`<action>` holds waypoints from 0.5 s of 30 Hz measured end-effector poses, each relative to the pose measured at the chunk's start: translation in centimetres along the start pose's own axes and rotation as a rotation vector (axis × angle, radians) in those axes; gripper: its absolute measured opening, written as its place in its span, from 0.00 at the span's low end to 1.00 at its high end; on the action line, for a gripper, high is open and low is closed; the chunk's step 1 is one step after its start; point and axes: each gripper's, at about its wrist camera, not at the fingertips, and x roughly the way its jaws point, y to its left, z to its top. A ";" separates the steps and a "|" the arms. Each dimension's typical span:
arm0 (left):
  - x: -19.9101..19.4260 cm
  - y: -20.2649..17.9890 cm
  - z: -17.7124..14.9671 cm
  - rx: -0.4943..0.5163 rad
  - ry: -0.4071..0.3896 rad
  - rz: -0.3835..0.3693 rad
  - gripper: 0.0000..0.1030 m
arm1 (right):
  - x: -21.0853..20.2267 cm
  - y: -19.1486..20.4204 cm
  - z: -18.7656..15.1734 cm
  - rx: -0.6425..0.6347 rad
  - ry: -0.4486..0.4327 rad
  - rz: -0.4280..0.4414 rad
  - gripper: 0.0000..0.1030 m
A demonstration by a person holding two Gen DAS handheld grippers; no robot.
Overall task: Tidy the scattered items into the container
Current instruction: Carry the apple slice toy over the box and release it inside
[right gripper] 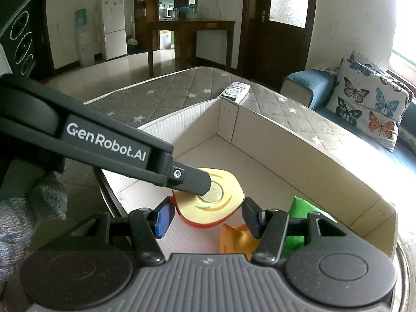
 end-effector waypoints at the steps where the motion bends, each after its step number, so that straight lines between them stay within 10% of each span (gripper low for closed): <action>1: 0.0 0.0 0.0 0.000 0.000 -0.001 0.27 | -0.1 0.0 0.0 0.003 -0.002 0.001 0.56; 15: -0.6 -0.4 -0.3 0.012 -0.012 0.022 0.27 | -2.0 0.7 -0.8 -0.003 -0.044 -0.018 0.57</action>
